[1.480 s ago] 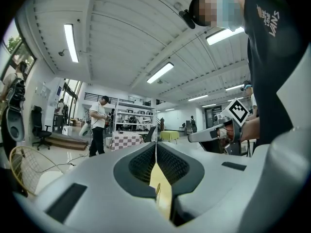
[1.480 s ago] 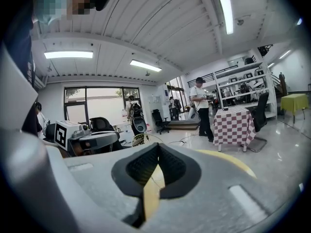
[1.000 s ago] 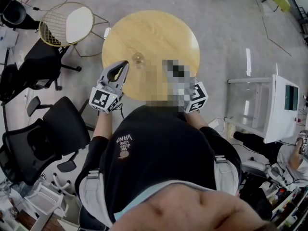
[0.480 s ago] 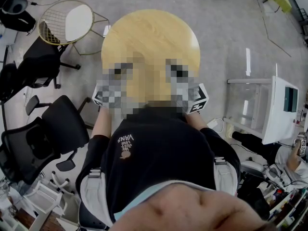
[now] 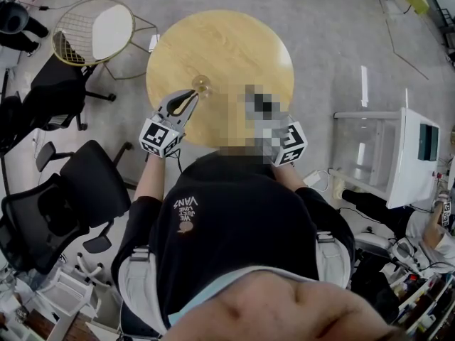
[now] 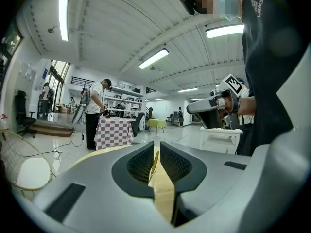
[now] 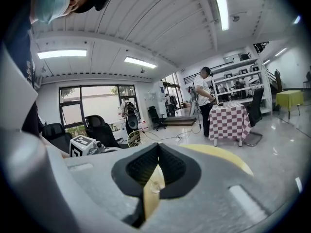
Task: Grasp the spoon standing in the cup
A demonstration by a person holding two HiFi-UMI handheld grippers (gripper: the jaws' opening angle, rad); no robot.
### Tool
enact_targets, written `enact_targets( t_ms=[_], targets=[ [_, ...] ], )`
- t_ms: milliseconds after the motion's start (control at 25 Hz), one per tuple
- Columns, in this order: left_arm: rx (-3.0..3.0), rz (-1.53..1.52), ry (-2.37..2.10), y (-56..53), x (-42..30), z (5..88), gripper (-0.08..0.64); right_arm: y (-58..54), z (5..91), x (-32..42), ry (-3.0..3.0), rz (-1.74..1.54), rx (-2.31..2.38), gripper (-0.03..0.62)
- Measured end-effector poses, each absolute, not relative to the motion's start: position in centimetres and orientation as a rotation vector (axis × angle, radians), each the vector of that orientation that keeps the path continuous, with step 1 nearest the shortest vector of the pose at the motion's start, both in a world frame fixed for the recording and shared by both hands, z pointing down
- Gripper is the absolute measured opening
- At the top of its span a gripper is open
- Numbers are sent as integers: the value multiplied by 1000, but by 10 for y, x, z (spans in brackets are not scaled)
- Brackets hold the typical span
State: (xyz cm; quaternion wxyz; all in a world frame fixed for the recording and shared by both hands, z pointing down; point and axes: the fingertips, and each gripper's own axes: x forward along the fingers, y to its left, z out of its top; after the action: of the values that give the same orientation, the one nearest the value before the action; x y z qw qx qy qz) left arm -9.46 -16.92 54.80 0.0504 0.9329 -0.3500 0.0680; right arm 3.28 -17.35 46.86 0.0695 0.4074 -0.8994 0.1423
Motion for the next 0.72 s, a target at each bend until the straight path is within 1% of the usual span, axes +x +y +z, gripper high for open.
enact_targets(
  t_ms=[240,360,720],
  targets=[
    [2838,240,-1018,-169,-90,564,57,-174,472,36,-2697,437,1237,-3],
    [2826,275,-1001,-172,-88,573,101,-174,473,35,-2696,435,1234,-3],
    [2829,359,-975,-180,-83,587,101,-174,475,39,-2682,442,1249,-3]
  ],
)
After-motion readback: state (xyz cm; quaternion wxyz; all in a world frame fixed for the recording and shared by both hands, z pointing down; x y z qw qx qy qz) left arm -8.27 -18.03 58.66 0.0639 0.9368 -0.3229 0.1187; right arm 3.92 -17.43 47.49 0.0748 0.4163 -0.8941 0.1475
